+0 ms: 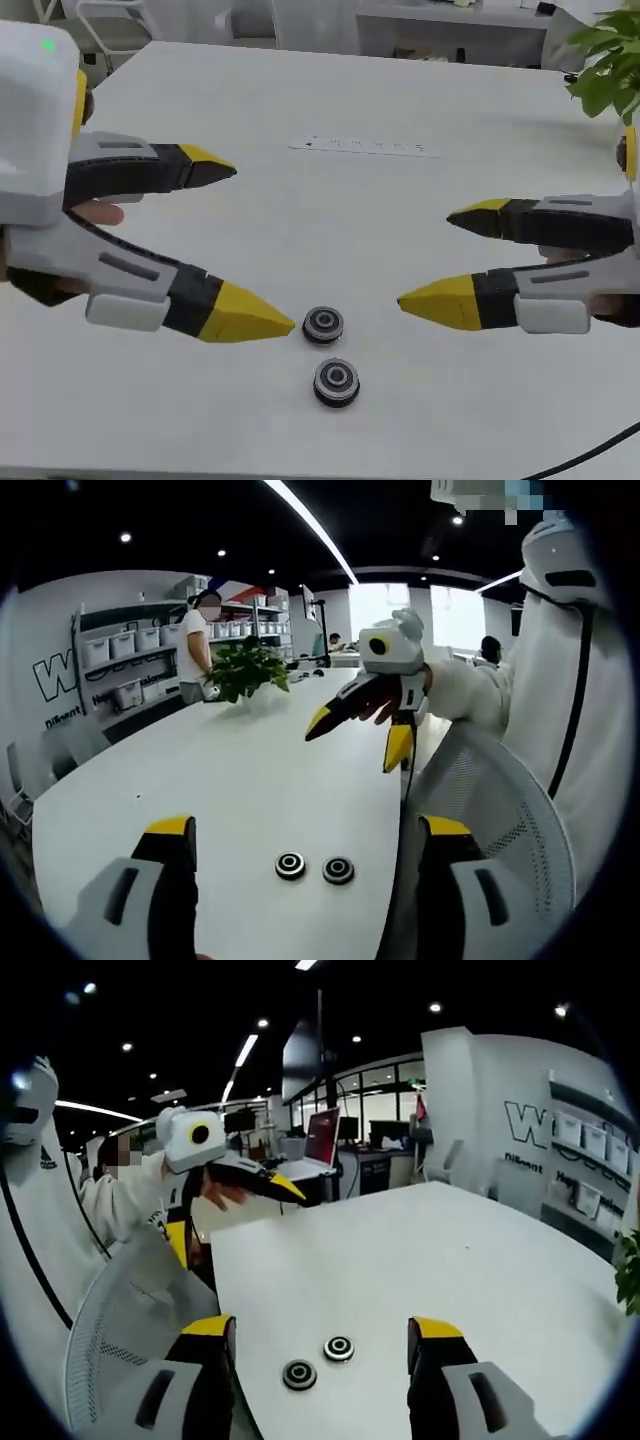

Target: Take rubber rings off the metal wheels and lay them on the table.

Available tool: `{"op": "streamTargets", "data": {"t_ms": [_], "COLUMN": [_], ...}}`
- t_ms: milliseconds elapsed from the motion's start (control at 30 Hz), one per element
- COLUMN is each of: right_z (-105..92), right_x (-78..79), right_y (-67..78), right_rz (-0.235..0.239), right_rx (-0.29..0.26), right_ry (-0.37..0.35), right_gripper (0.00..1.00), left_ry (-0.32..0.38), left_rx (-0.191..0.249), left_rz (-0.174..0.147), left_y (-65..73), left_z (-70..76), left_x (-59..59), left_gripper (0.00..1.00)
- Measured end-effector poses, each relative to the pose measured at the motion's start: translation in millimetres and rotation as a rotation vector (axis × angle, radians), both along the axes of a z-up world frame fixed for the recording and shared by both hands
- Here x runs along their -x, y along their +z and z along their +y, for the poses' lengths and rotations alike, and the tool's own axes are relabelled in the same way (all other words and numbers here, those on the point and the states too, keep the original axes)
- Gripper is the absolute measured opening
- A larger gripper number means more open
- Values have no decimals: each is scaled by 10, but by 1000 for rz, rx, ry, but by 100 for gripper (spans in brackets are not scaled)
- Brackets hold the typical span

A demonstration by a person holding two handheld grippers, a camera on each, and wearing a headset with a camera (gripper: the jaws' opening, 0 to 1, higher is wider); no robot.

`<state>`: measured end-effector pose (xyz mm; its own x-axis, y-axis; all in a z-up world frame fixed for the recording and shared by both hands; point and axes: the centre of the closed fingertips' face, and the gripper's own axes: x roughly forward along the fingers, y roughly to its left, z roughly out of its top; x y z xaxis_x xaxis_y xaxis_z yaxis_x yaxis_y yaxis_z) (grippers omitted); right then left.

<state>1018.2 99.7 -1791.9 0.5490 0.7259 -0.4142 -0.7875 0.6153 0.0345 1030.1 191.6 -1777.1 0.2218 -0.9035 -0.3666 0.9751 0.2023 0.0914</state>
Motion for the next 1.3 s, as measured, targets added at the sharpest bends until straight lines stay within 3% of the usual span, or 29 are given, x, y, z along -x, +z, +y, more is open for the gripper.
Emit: {"op": "streamTargets", "data": {"t_ms": [67, 300, 433, 633, 733, 867, 1000, 1067, 1167, 1300], "right_z": [47, 218, 274, 356, 348, 360, 353, 346, 353, 314], "right_x": [-55, -198, -279, -371, -338, -250, -203, -178, -133, -98], "right_y": [14, -83, -178, -331, -547, -717, -802, -837, -899, -1057], "right_rz": [2, 7, 11, 22, 64, 87, 105, 117, 165, 196], "right_rx": [-17, 14, 67, 71, 79, 48, 24, 8, -19, 7], "right_ry": [8, 58, 75, 88, 88, 131, 151, 160, 160, 161], "right_gripper": [66, 58, 54, 51, 50, 46, 44, 43, 42, 41], "left_ry": [1, -3, 22, 38, 53, 71, 61, 67, 65, 44], "left_rx": [13, 35, 39, 55, 30, 36, 49, 83, 103, 52], "left_rz": [-4, -2, -13, -11, -2, 24, 19, 27, 45, 69], "left_y": [-17, -123, -152, -235, -459, -645, -701, -686, -720, -914], "left_z": [-32, -162, -216, -372, -388, -381, -390, -408, -429, -478], "left_x": [-57, -193, -311, -336, -348, -362, -349, -356, -339, -245], "left_gripper": [85, 75, 71, 68, 64, 58, 52, 50, 48, 42]}}
